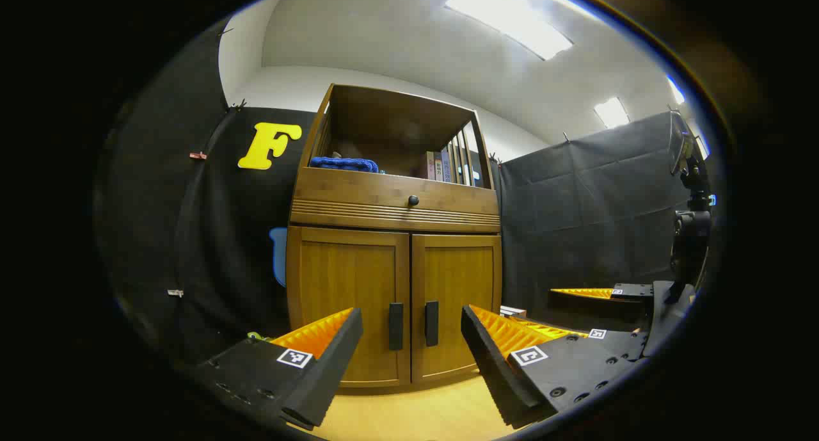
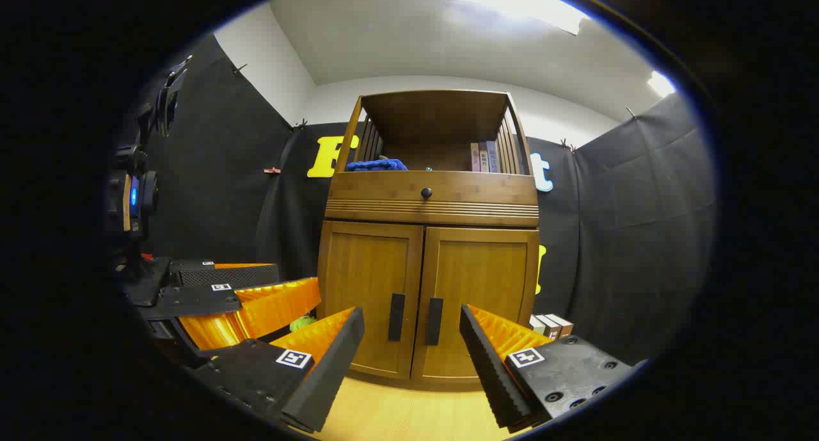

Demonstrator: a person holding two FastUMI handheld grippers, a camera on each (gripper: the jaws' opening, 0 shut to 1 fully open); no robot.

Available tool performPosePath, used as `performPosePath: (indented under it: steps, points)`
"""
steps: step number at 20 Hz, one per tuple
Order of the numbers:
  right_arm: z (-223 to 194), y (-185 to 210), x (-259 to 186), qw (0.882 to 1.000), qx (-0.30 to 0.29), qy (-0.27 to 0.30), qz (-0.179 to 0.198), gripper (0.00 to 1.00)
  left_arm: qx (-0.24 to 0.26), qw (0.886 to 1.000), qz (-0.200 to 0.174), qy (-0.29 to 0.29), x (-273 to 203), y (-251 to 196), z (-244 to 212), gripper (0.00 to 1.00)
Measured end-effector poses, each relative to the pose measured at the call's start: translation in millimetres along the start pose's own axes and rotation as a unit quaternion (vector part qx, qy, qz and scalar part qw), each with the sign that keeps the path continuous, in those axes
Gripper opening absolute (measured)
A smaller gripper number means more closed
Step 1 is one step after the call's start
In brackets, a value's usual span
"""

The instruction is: Open the right door of the double-door shoe cabinet with the right hand, and open the left door with the left hand.

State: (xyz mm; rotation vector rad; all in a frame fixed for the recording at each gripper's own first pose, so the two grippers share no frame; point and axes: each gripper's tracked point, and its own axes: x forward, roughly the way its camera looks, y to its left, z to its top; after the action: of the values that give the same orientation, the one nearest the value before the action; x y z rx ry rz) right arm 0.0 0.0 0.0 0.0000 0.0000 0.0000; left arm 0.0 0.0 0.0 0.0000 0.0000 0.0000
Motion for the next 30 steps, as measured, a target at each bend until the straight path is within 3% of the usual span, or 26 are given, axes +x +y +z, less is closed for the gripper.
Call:
performPosePath:
  steps: [11, 30]
  points:
    - [9.3, -1.8, -0.1, 1.0, -0.009, -0.028, -0.007, 0.93, 0.021, 1.0, 0.004, 0.019, 5.2, -3.7, -11.7, 0.96]
    - [-7.7, -9.6, 28.9, 1.0, -0.022, -0.016, -0.005, 0.93, 0.038, 0.999, 0.025, 0.002, 0.5, 6.0, -10.6, 0.96]
